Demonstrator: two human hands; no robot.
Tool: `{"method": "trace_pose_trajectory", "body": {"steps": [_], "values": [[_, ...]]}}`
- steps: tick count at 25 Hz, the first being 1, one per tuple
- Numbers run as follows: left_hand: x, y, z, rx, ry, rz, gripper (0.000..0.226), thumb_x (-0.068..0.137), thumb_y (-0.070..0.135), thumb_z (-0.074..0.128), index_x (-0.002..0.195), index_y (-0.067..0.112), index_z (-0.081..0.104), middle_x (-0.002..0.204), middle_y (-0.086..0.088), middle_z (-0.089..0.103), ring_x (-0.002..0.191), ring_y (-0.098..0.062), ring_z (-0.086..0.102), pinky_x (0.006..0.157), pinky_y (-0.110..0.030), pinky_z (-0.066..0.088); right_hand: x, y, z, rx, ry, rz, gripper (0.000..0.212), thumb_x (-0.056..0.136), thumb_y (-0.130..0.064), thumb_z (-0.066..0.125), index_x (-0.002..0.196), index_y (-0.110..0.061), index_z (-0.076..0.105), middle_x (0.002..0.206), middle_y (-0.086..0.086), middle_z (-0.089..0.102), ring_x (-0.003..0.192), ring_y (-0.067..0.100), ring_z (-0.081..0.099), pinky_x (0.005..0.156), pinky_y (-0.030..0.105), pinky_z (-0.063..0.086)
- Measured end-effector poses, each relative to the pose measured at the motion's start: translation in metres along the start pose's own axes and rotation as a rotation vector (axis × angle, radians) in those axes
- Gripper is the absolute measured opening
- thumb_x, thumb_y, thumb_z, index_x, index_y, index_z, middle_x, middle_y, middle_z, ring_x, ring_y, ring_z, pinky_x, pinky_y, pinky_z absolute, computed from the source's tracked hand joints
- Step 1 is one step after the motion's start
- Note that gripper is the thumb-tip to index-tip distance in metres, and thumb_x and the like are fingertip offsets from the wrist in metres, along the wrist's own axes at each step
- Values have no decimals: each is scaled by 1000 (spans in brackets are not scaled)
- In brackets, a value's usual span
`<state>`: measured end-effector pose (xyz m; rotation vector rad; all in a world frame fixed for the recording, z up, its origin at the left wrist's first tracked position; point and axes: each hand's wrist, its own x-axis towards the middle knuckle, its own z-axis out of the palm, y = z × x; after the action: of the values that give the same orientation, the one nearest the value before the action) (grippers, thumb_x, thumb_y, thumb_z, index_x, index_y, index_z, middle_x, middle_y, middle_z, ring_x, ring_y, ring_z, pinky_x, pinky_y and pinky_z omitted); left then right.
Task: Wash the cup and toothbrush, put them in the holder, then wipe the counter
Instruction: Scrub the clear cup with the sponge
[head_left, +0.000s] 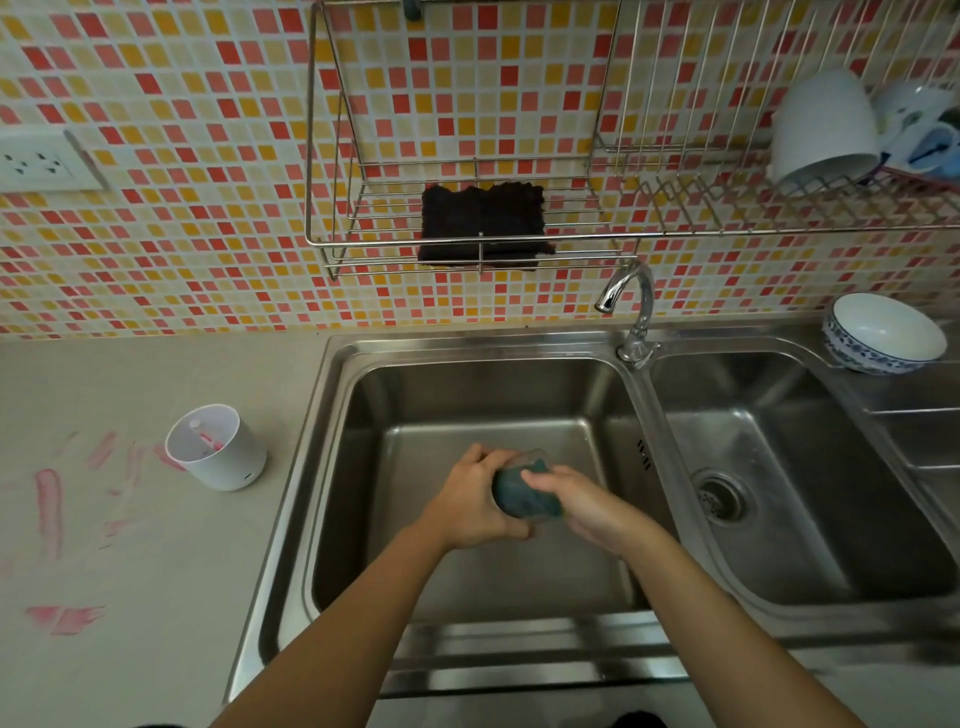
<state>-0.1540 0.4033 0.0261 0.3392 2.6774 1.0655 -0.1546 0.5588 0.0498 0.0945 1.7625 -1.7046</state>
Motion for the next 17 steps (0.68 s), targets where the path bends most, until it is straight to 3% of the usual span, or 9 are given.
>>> {"method": "trace_pose_trajectory", "body": {"steps": [2, 4, 7, 9, 11, 12, 15, 17], "values": [[-2, 0, -1, -3, -12, 4, 82, 51, 32, 88, 123, 20, 51, 113, 1, 56, 101, -14, 56, 87, -20, 46, 2, 3, -1, 69, -20, 25, 25, 85, -4, 53, 110, -1, 56, 91, 8, 63, 77, 11, 64, 70, 18, 49], [-4, -6, -4, -67, -26, -68, 74, 49, 36, 88, 110, 22, 48, 104, 4, 61, 93, -15, 60, 79, -31, 53, -5, -3, -7, -209, -103, 17, 35, 78, 3, 53, 112, -5, 58, 88, 3, 63, 71, 2, 62, 68, 12, 47], [-6, -10, -6, -115, -25, -112, 66, 51, 35, 87, 106, 23, 52, 98, 8, 61, 89, -13, 59, 73, -25, 49, -13, -15, -13, -657, -191, -31, 39, 74, 0, 49, 106, -16, 67, 88, -9, 64, 79, -3, 57, 72, 8, 42], [-9, -6, -4, -118, -19, -90, 72, 57, 32, 85, 121, 22, 53, 105, 9, 59, 97, -11, 57, 82, -22, 47, -11, -21, -17, -656, -138, -22, 33, 62, -9, 48, 87, -18, 68, 77, -11, 62, 71, 3, 58, 67, 13, 42], [-9, -2, -4, -100, -17, -25, 79, 57, 35, 82, 128, 21, 50, 113, 7, 61, 103, -11, 58, 88, -23, 48, -7, -25, -16, -576, -80, -3, 31, 49, -17, 47, 75, -5, 60, 72, 4, 55, 67, 29, 51, 67, 27, 38], [-8, -2, -4, -78, -27, 8, 81, 56, 37, 82, 129, 21, 49, 115, 6, 62, 105, -11, 59, 89, -23, 49, -6, -24, -15, -522, -71, 8, 31, 48, -17, 47, 74, -3, 55, 72, 10, 50, 66, 31, 45, 66, 31, 35], [-6, -7, -9, 25, -40, 51, 85, 57, 38, 84, 132, 21, 48, 122, 5, 61, 109, -9, 57, 93, -21, 46, -7, -17, -12, -331, -17, -2, 33, 50, -11, 46, 80, -4, 58, 78, 9, 55, 71, 19, 51, 64, 28, 39], [-5, -8, -17, 0, -46, 22, 87, 58, 38, 85, 135, 21, 46, 124, 6, 59, 111, -7, 55, 92, -18, 43, -8, -13, -17, -458, -44, -68, 53, 50, -9, 43, 99, -3, 63, 87, 8, 61, 76, 13, 57, 67, 23, 42]]}}
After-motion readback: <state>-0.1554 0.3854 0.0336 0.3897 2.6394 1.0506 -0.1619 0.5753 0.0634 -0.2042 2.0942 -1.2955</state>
